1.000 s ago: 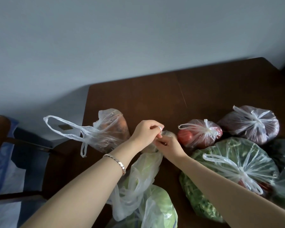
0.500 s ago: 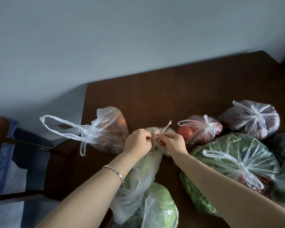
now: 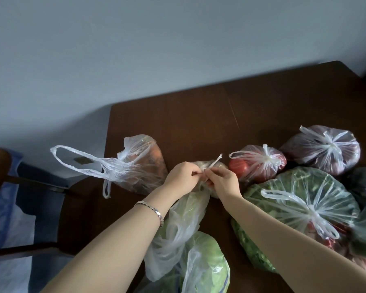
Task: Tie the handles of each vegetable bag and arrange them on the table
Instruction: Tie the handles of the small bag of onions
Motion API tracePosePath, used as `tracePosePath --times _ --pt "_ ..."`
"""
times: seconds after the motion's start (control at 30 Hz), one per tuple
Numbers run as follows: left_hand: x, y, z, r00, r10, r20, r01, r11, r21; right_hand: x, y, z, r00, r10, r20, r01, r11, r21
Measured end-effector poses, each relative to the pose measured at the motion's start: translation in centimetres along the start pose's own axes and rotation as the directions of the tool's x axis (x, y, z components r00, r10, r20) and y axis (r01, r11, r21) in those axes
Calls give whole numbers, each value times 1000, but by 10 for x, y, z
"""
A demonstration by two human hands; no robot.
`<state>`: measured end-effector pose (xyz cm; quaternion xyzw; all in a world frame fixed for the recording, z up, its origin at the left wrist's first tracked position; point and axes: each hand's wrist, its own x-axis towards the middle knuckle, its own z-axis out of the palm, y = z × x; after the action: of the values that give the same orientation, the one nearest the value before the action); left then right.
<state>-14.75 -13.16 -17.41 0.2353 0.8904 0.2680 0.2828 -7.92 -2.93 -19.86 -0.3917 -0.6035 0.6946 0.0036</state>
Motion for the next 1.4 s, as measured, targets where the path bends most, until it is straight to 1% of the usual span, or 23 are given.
tracePosePath --times 0.07,0.13,0.23,0.27,0.33,0.4,0.47,0.5,0.67,0.73,0.83,0.9,1.07,1.17,1.2,1.3,1.4 --pt "1 0 0 1000 -27 2 27 999 -30 2 -3 -1 1000 3 5 -3 999 -42" --pt "1 -2 -1 998 -59 -1 59 996 -64 1 -3 -3 999 -28 19 30 998 -63" --pt "3 -3 -1 995 -98 -8 97 992 -80 -7 2 -7 988 -139 61 143 988 -60" --pt "5 -3 -1 994 -110 -3 110 990 -86 -7 5 -8 977 -202 75 210 970 -119" --pt "7 -3 -1 990 -143 16 144 984 -102 -7 10 -9 947 -300 117 322 893 -316" --pt "7 -4 -2 987 -158 40 161 982 -99 -7 10 -9 920 -357 160 388 784 -484" --pt "6 -4 -4 986 -157 60 163 982 -101 -8 10 -6 879 -425 218 463 649 -604" --pt "6 -4 -4 986 -155 63 161 982 -102 -8 10 -4 865 -442 237 482 603 -636" --pt "3 -7 -4 989 -135 55 141 980 -137 -2 3 -7 879 -381 287 464 547 -696" --pt "1 -8 -4 992 -119 46 124 980 -154 -2 2 -7 884 -376 278 459 583 -671" --pt "-3 -10 -2 997 -67 27 70 988 -139 -4 4 -7 917 -354 184 395 732 -556" --pt "-6 -11 1 999 -35 3 35 993 -111 -4 7 -6 934 -339 118 352 801 -485" --pt "-9 -11 9 995 -5 -100 2 999 -34 -2 10 -5 951 -304 62 304 873 -381" --pt "-10 -12 11 989 33 -146 -32 999 5 -2 9 -8 983 -173 57 182 955 -236" --pt "-11 -12 12 988 47 -150 -45 999 15 -1 8 -8 987 -144 65 155 964 -217" --pt "-11 -12 11 984 83 -157 -81 997 20 -3 3 -10 987 -117 113 143 957 -254" --pt "-11 -16 11 988 81 -135 -86 996 -32 -9 -3 -14 980 -38 197 70 984 -161"
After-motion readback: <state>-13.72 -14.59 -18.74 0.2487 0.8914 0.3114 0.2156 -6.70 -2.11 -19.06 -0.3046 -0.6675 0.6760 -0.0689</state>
